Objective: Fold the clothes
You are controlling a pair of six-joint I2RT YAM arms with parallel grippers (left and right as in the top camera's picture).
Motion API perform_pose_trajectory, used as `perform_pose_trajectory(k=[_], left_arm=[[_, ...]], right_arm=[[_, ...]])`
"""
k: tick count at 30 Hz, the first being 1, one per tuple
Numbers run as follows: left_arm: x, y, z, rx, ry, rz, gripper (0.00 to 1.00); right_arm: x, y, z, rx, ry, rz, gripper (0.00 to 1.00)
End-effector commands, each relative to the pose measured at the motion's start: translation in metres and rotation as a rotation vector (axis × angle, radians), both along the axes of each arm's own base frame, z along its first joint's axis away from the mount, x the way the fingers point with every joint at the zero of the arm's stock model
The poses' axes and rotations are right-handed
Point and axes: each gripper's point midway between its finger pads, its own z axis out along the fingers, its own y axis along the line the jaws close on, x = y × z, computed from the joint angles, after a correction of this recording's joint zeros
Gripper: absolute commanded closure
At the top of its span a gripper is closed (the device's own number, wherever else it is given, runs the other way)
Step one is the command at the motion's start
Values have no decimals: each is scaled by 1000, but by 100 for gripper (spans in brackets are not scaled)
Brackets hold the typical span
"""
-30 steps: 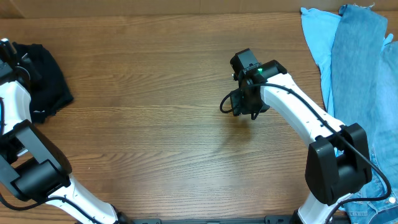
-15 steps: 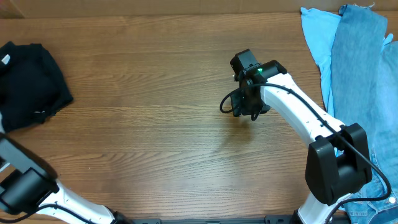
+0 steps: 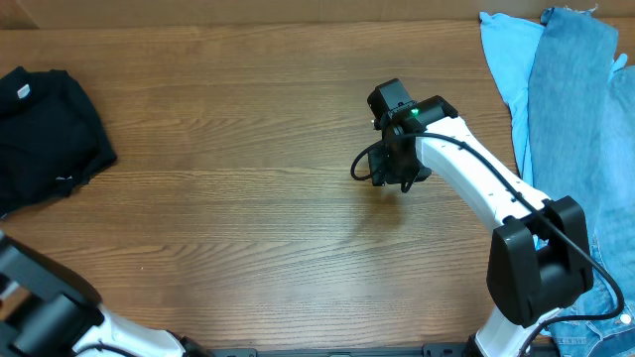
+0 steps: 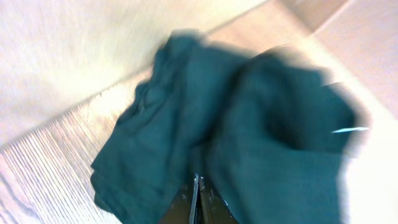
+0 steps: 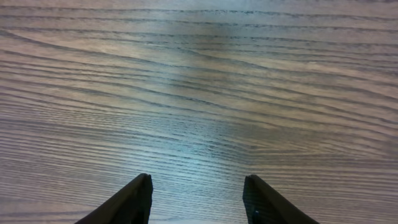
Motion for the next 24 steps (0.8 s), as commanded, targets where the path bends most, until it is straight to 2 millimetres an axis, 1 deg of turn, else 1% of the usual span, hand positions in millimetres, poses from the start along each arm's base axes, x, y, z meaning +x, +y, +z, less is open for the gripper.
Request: perform_pose_trajectory(k=[1, 2, 3, 5, 6, 7, 8, 10, 11, 13, 15, 17, 19, 21, 24], left_arm=[[27, -47, 70, 123, -63, -172, 94], [36, -57, 64, 130, -39, -214, 94], [51, -72, 51, 131, -6, -274, 95], [66, -85, 27, 113, 44, -306, 94], [73, -90, 8, 102, 88, -309, 95], [79, -93, -16, 86, 131, -318, 94], [83, -92, -36, 69, 160, -326, 94], [87, -88, -66, 41, 193, -326, 95], [88, -80, -83, 39, 212, -311, 95], [91, -63, -96, 74, 222, -273, 95], [98, -47, -102, 124, 202, -241, 96], [110, -34, -98, 176, 143, -219, 96], [122, -27, -85, 223, 76, -207, 95], [127, -21, -70, 250, 43, -199, 95], [133, -4, -35, 297, -10, -174, 95]], right_arm=[[6, 3, 9, 17, -33, -2, 48], [6, 3, 9, 17, -33, -2, 48], [5, 3, 9, 16, -32, -2, 48], [5, 3, 9, 15, -30, -2, 48], [4, 3, 9, 14, -27, -3, 48], [3, 3, 9, 13, -24, -3, 48], [3, 2, 8, 11, -21, -3, 48], [1, 1, 8, 8, -12, -3, 48], [-1, 1, 8, 5, -8, -3, 48], [-3, 0, 8, 1, 3, -3, 48], [-4, -1, 8, -1, 8, -3, 48], [-5, -1, 8, -2, 9, -3, 48], [-5, -1, 8, -2, 12, -7, 48], [-6, -1, 8, -3, 14, -7, 48], [-6, -1, 8, -3, 13, -7, 48]])
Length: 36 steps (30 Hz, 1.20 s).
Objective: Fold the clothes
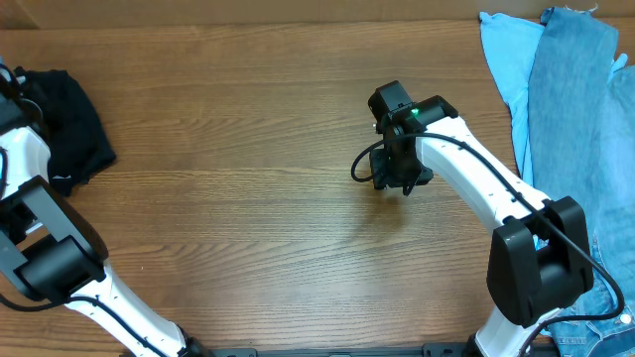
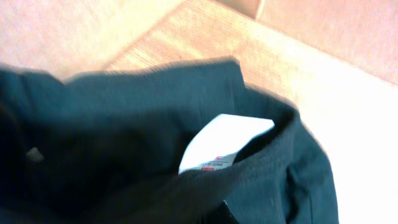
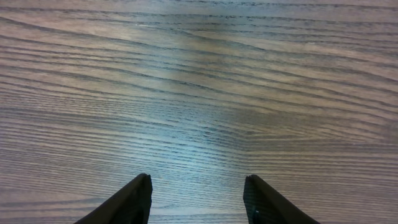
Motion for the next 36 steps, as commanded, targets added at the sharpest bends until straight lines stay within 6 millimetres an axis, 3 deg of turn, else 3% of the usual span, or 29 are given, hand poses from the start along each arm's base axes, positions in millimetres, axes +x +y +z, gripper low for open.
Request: perform_pose_trajectory(k=[1, 5, 11, 14, 17, 19, 24, 26, 28, 31, 33, 36], left_arm=[[4, 31, 40, 71, -69, 48, 95], [-11, 58, 55, 59, -134, 161, 95], [-33, 68, 21, 33, -5, 180, 95], [-58, 86, 12, 57, 54, 290, 96], [-68, 94, 0, 49, 82, 317, 93], [-73, 96, -16, 34, 119, 327, 93], [-86, 82, -81, -73, 260, 311, 87], [-84, 77, -85, -99, 263, 290, 84], [-78, 70, -81, -130, 242, 249, 60], [-73, 65, -59, -143, 214, 220, 41], [-64, 61, -30, -141, 151, 180, 35], [-50, 44, 47, -112, 15, 88, 14]], right_arm=[[3, 2, 8, 13, -24, -4, 48], [1, 2, 8, 10, -15, -4, 48], [-1, 1, 8, 6, -6, -4, 48], [-4, 2, 8, 17, 6, -3, 48], [-4, 4, 8, 26, 10, -3, 48], [-5, 4, 8, 25, 16, -13, 48], [-10, 6, 8, 41, 39, -25, 48], [-10, 6, 8, 40, 39, -25, 48], [-11, 5, 8, 39, 41, -25, 48], [-12, 5, 8, 36, 45, -24, 48], [-12, 5, 8, 37, 45, -24, 48], [-12, 5, 8, 37, 45, -24, 48]])
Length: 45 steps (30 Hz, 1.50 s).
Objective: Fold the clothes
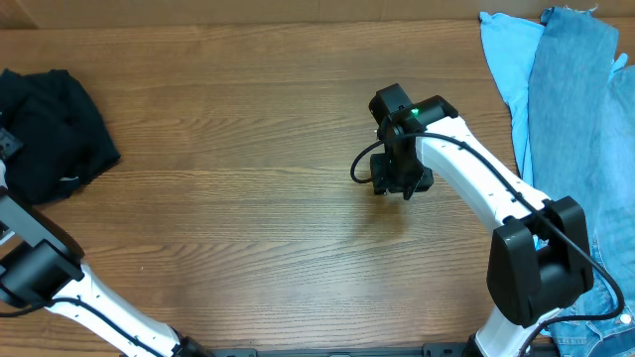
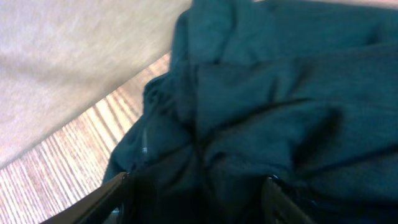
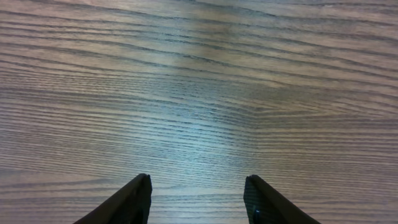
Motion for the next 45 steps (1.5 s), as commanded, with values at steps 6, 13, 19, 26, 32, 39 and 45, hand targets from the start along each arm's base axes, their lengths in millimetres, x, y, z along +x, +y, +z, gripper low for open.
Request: perform_pose_trajectory(k=[6, 13, 19, 26, 32, 39, 45], left_arm=[[34, -91, 200, 87, -249, -245, 0], [67, -113, 186, -40, -124, -264, 0], [84, -94, 79, -157, 26, -207, 0], [100, -79, 38, -136, 30, -193, 0], [81, -90, -54, -268, 201, -178, 0], [15, -124, -98, -479, 437, -12, 0], [-20, -146, -101, -571, 574, 15, 0]], right_arm=[[3, 3, 8, 16, -24, -2, 48], [3, 3, 8, 15, -22, 5, 48], [0, 1, 8, 9, -8, 4, 48], [-3, 0, 8, 4, 5, 4, 48], [-6, -1, 8, 0, 13, 0, 48], [-8, -2, 8, -4, 22, 0, 47], [-8, -2, 8, -5, 24, 1, 48]])
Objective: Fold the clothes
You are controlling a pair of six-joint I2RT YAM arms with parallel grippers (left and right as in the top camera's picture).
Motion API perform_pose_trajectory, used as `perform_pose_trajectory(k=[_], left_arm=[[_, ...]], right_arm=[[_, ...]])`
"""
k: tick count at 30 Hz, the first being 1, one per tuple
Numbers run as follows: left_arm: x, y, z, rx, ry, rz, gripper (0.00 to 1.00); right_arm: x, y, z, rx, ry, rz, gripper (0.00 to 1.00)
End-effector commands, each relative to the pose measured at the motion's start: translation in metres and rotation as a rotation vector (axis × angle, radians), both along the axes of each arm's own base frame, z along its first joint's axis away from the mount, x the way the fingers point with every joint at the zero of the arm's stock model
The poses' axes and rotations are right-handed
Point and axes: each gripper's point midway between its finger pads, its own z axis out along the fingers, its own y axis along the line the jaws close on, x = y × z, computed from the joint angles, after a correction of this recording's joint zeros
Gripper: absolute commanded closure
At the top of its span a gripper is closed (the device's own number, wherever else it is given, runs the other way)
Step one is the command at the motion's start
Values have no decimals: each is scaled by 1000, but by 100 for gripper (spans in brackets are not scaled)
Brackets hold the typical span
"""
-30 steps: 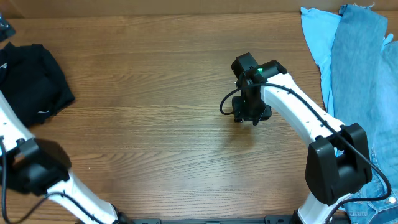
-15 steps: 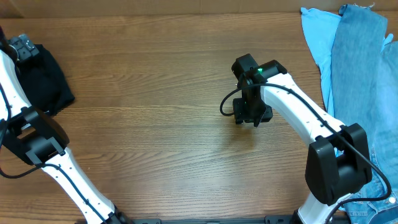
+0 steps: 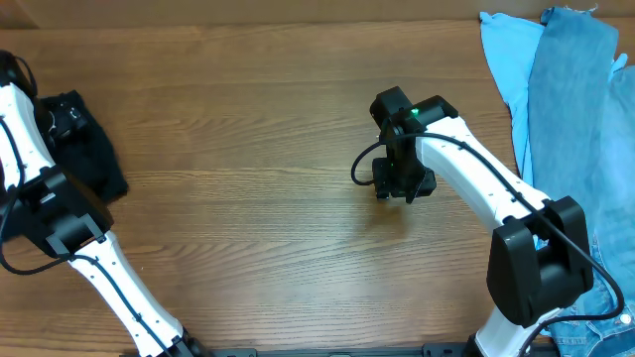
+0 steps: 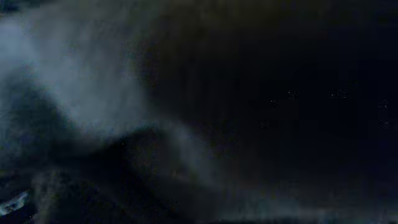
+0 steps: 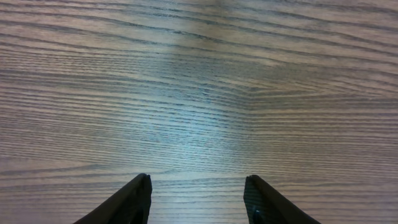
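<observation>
A black garment (image 3: 95, 164) lies bunched at the table's far left edge. My left gripper (image 3: 65, 116) is down in its upper part, dark against the cloth. In the left wrist view the dark cloth (image 4: 186, 93) fills everything, so the fingers are hidden and their state does not show. My right gripper (image 3: 402, 184) hangs over bare wood mid-table, open, nothing between its fingers (image 5: 134, 199). It is far from the black garment.
A light blue shirt (image 3: 504, 69) and blue denim jeans (image 3: 575, 129) lie overlapping along the table's right edge (image 3: 298, 248), behind the right arm's base (image 3: 536, 278). The left arm's white links (image 3: 25, 139) stand along the left edge.
My left gripper was open just short of the black garment; now it is pressed into it and the camera sees only dark cloth. The garment looks narrower and bunched. The right gripper barely shifted.
First my left arm sat low at the near left, its camera looking at the crumpled garment. Then it was over the garment's left part, a white label in view. Then its open jaws faced the cloth, and now it is buried in it. The right gripper stayed open mid-table.
</observation>
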Motion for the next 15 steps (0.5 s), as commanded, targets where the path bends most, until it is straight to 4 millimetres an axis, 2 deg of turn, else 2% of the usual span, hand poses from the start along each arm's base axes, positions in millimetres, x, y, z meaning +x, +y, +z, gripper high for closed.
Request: perform_pose_trajectory(k=[1, 5, 11, 15], left_arm=[[-41, -24, -61, -139, 201, 65, 0], [-54, -27, -58, -147, 261, 46, 0], [-60, -34, -55, -144, 313, 10, 0], [-72, -42, -52, -176, 364, 9, 0]], right_arm=[[3, 3, 8, 16, -24, 0, 48], [4, 3, 8, 13, -26, 3, 47], [5, 1, 7, 2, -32, 4, 48], [7, 1, 7, 3, -42, 4, 48]])
